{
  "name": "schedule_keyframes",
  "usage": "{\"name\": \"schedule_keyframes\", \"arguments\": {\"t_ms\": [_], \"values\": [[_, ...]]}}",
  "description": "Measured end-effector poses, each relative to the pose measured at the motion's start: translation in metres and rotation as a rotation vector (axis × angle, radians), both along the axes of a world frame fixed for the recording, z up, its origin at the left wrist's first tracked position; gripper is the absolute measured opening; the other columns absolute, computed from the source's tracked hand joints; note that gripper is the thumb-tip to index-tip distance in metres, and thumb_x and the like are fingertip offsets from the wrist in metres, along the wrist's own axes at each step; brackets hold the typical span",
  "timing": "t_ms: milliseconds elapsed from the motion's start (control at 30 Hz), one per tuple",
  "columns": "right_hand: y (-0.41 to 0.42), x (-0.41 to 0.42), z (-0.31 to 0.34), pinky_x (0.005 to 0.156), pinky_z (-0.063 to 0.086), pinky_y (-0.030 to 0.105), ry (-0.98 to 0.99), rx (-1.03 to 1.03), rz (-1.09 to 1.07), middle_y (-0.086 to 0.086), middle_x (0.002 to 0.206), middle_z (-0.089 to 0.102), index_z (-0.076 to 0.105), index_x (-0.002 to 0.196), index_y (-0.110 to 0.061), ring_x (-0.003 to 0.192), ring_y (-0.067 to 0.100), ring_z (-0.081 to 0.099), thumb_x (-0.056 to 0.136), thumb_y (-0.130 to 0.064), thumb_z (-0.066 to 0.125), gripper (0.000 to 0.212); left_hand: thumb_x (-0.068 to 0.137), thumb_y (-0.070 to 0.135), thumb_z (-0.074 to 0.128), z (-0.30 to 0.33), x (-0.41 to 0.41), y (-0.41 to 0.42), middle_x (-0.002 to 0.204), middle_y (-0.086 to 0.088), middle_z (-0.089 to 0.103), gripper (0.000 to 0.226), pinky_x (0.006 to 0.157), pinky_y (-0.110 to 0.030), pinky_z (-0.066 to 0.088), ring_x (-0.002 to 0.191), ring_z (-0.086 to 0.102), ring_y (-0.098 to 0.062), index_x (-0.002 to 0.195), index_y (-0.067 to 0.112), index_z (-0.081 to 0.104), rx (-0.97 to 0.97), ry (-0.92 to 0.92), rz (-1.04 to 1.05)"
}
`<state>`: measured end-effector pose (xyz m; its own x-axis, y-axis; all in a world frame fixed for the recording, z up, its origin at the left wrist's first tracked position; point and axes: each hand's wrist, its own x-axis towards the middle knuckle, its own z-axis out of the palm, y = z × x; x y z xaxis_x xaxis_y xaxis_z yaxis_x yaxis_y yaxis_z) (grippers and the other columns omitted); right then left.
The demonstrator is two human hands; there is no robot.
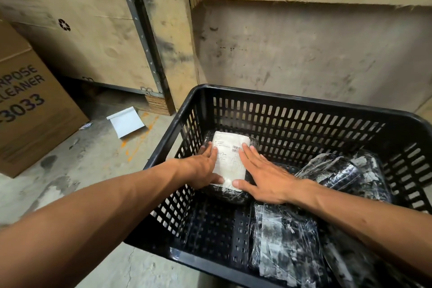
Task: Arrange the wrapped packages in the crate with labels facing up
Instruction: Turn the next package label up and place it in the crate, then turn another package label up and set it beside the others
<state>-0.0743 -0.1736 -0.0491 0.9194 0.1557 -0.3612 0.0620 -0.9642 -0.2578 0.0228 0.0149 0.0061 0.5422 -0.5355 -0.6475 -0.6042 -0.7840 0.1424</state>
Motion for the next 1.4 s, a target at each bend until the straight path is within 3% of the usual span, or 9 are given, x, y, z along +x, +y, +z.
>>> {"name": "schedule_keyframes", "arguments": {"t_ms": [267, 533, 667, 800, 1033, 1167, 1300, 1400], "values": [[-0.003, 0.008, -0.007, 0.112, -0.002, 0.039, 0.058, 0.012, 0.016, -0.003, 0.159, -0.044, -0.031, 0.155, -0.019, 0.149, 0.015, -0.034, 0.095, -0.078, 0.020, 0.098, 0.105, 0.048, 0.043, -0.007, 0.013, -0.009, 0.159, -0.014, -0.035, 0.096, 0.123, -0.044, -0.008, 0.148, -0.029, -0.028, 0.153, 0.003, -0.026, 0.083, 0.063, -0.026], [-0.003, 0.008, 0.012, 0.118, -0.008, 0.034, 0.084, -0.024, 0.041, 0.001, 0.161, -0.039, -0.026, 0.158, -0.018, 0.152, 0.017, -0.028, 0.100, -0.072, 0.024, 0.094, 0.102, 0.045, 0.051, -0.005, 0.008, -0.001, 0.164, -0.012, -0.028, 0.098, 0.126, -0.044, -0.003, 0.151, -0.024, -0.025, 0.156, 0.004, -0.020, -0.048, 0.015, -0.008], [-0.012, -0.007, 0.028, 0.116, -0.013, 0.034, 0.028, -0.056, 0.084, 0.001, 0.164, -0.032, -0.017, 0.162, -0.029, 0.154, 0.018, -0.020, 0.104, -0.065, 0.025, 0.080, 0.102, 0.049, 0.048, -0.005, -0.007, 0.004, 0.167, -0.015, -0.017, 0.091, 0.127, -0.045, 0.006, 0.155, -0.011, -0.028, 0.160, 0.006, -0.008, -0.078, -0.102, -0.029], [-0.036, -0.025, 0.051, 0.126, -0.004, 0.038, -0.087, -0.092, 0.135, 0.003, 0.169, -0.022, -0.005, 0.164, -0.037, 0.156, 0.019, -0.013, 0.104, -0.062, 0.029, 0.073, 0.100, 0.053, 0.049, -0.008, -0.026, 0.004, 0.170, -0.009, -0.003, 0.086, 0.126, -0.044, 0.016, 0.155, 0.009, -0.029, 0.162, 0.012, 0.005, -0.204, -0.185, -0.097], [-0.100, -0.079, 0.094, 0.117, -0.011, 0.036, -0.131, -0.186, 0.058, -0.002, 0.169, -0.020, 0.007, 0.157, -0.059, 0.147, 0.007, -0.013, 0.099, -0.067, 0.039, 0.066, 0.100, 0.056, 0.047, -0.006, -0.076, -0.041, 0.170, -0.004, -0.001, 0.086, 0.126, -0.040, 0.013, 0.155, 0.011, -0.024, 0.162, 0.016, 0.001, -0.369, -0.080, -0.331], [-0.128, -0.107, 0.108, 0.120, 0.007, 0.031, -0.068, -0.227, -0.001, -0.002, 0.173, -0.007, 0.014, 0.155, -0.062, 0.157, 0.014, 0.006, 0.095, -0.071, 0.044, 0.068, 0.097, 0.059, 0.050, -0.004, -0.101, -0.079, 0.169, -0.009, 0.011, 0.092, 0.124, -0.039, 0.017, 0.153, 0.017, -0.025, 0.161, 0.011, 0.005, -0.494, -0.006, -0.298], [-0.143, -0.117, 0.110, 0.126, 0.023, 0.041, -0.014, -0.221, -0.036, 0.001, 0.174, 0.004, 0.023, 0.152, -0.064, 0.157, 0.022, 0.018, 0.095, -0.064, 0.055, 0.066, 0.095, 0.057, 0.057, -0.005, -0.118, -0.110, 0.160, -0.010, 0.035, 0.085, 0.117, -0.047, 0.037, 0.141, 0.042, -0.029, 0.159, 0.016, 0.019, -0.587, 0.047, -0.198], [-0.147, -0.115, 0.108, 0.120, 0.035, 0.049, 0.001, -0.199, -0.024, 0.001, 0.173, 0.013, 0.028, 0.148, -0.066, 0.153, 0.026, 0.031, 0.096, -0.052, 0.063, 0.064, 0.095, 0.045, 0.064, -0.010, -0.126, -0.122, 0.154, -0.008, 0.045, 0.075, 0.110, -0.047, 0.045, 0.131, 0.053, -0.028, 0.156, 0.017, 0.029, -0.634, 0.074, -0.143]]}}
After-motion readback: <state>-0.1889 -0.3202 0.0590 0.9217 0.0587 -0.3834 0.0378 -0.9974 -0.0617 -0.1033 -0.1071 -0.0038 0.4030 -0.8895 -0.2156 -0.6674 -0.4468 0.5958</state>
